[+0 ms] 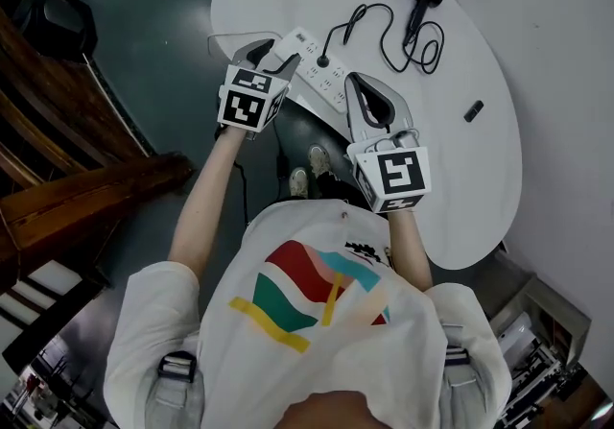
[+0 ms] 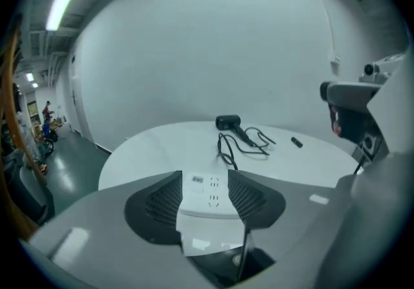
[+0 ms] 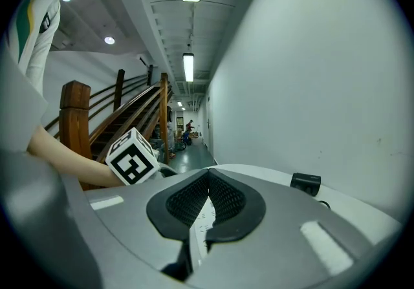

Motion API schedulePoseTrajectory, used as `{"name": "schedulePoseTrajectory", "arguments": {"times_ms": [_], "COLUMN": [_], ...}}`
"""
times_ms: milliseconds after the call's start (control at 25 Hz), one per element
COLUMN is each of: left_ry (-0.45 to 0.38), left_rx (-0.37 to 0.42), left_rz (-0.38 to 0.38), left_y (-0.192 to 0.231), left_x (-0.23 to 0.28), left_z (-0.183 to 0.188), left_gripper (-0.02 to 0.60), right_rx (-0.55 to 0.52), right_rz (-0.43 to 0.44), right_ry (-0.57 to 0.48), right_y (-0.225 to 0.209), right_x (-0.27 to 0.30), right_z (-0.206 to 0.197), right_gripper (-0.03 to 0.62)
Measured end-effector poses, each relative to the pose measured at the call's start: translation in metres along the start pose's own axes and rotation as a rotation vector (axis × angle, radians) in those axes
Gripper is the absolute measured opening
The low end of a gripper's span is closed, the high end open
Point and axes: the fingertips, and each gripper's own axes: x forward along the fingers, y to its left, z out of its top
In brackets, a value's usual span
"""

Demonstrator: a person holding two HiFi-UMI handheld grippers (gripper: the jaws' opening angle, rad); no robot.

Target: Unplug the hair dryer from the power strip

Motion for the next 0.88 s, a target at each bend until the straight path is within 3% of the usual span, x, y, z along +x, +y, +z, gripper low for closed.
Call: {"name": "schedulePoseTrajectory", "arguments": {"times_ms": [200,400,520,720,880], "left_ry": [0.223,0.345,0.457,0.478,0.43], "left_rx": [0.08,0.125,0.171,0.19,0.36], "left_rz": [-0.126,-0.178,-0.211,-0.192,-0.164], "left_y": [-0.003,0.002,0.003,0.009,0.002], "left_x": [0.042,0.069,0.078,0.081,0.078], "left_z": [-0.031,-0.042,-0.058,-0.06,-0.046], "left_gripper": [0.213,0.213,0.264,0.236,0.209], "right_rx": [0.006,0.019,0.016,0.017,0.013], "right_rz": [-0.004,0.0,0.019,0.04,0.063], "right_ry": [0.024,0.056,0.074,0.088,0.099], "right_y": [-0.012,-0.023,-0.025,-0.03,-0.028], "right_x": [0.001,0.006,0.01,0.018,0.025], "right_z": [-0.006,-0.018,-0.023,-0.029,-0.032], "right_gripper": [0.012,0.012,0.011,0.012,0.012]}}
